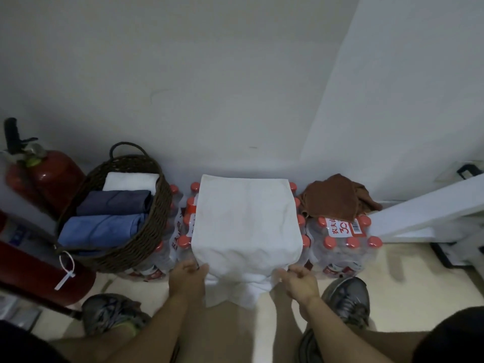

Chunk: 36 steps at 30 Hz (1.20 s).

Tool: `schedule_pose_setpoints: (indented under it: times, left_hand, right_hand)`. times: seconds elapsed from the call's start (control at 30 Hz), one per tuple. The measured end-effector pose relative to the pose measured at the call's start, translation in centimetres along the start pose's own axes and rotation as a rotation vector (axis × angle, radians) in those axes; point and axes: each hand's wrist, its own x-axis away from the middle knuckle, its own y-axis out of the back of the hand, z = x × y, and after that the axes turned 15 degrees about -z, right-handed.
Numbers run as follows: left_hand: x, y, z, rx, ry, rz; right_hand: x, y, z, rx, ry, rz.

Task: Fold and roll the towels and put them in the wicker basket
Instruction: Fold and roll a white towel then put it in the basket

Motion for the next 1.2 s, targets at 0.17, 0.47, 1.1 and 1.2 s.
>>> schedule_pose_setpoints:
  times: [0.17, 0.47, 1.1, 1.2]
  left_hand:
    - [-0.3, -0.8, -0.1, 0.002, -0.149, 0.019]
    - [-1.2, 1.5, -0.6, -0.045, -0.294, 0.11]
    - [-1.5, 3.5, -11.4, 0.361, -0.055, 0.165]
    - [0.1, 2.2, -8.5, 0.192, -0.177, -0.05]
  right_hand:
    - [-1.3, -1.2, 0.0, 0.023, 0.015, -0.087]
    - [-1.7, 0.3, -1.0, -0.119, -0.157, -0.091]
    - [0.6, 3.4, 12.4, -0.018, 0.382, -0.35]
    - [1.1, 2.3, 10.9, 0.061, 0.495, -0.37]
